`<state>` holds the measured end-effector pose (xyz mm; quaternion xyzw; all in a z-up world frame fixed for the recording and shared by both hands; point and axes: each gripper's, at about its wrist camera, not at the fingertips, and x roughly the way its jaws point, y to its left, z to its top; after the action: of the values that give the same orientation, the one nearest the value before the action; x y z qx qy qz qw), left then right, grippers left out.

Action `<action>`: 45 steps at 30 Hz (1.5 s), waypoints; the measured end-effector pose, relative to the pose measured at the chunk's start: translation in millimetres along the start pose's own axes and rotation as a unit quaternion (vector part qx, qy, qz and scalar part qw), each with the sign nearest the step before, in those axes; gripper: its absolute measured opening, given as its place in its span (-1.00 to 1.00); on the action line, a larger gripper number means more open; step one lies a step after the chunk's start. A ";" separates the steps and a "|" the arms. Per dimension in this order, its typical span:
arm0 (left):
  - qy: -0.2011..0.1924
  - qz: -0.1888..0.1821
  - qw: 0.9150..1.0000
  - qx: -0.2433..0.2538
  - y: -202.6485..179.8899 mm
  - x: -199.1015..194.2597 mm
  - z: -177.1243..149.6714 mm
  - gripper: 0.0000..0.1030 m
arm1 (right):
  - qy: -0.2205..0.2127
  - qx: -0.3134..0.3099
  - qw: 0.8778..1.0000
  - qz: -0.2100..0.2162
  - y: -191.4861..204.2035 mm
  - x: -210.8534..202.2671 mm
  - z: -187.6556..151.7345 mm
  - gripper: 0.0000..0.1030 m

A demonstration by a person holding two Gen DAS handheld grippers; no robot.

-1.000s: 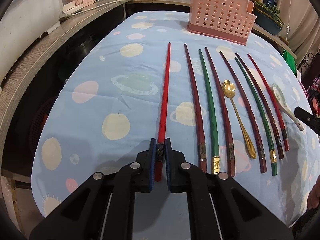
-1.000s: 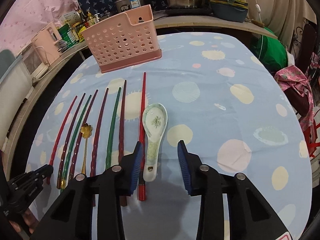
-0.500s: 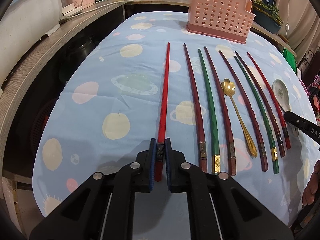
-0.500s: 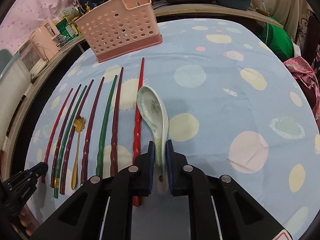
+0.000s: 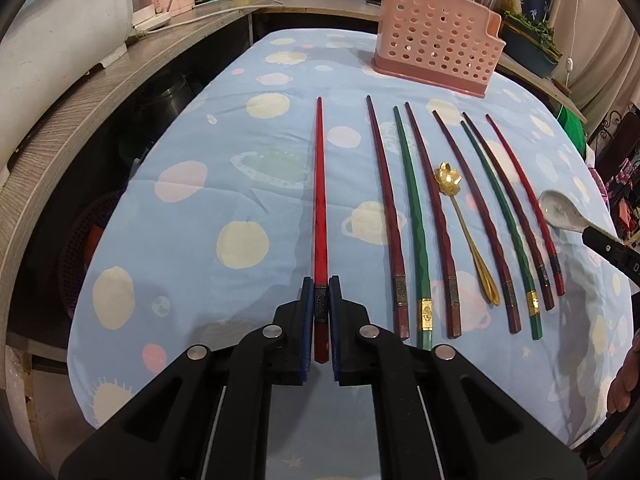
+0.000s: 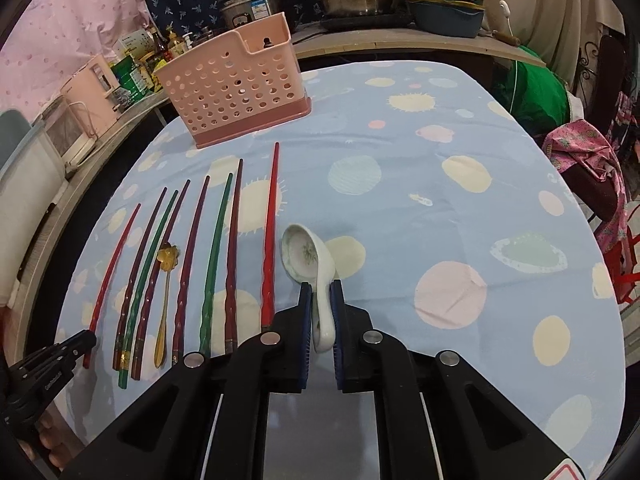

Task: Organize utensils
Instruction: 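Lift the red chopstick and white spoon and carry both toward the pink basket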

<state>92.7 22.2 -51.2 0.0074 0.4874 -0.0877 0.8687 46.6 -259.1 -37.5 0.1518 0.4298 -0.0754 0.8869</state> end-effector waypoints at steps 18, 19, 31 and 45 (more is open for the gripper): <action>-0.082 -0.019 0.996 -0.025 9.6 -71.3 50.1 -0.87 | -0.037 -0.008 0.999 -0.008 -1.7 -38.8 19.8 -0.90; -0.088 -0.018 0.996 -0.025 9.9 -74.6 56.7 -0.87 | -0.038 -0.009 0.999 -0.006 -1.3 -39.6 22.2 -0.90; -0.159 -0.019 0.987 -0.022 10.4 -105.2 145.1 -0.87 | -0.053 -0.031 0.998 0.010 17.0 -35.7 58.1 -0.90; -0.267 -0.058 0.962 -0.011 -20.1 -163.9 267.6 -0.87 | -0.092 -0.011 0.994 0.050 22.3 -24.0 159.9 -0.90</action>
<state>232.2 0.0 229.7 -0.0537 0.2387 -0.1311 0.9607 155.9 -291.5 79.3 0.1557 0.3391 -0.0401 0.9269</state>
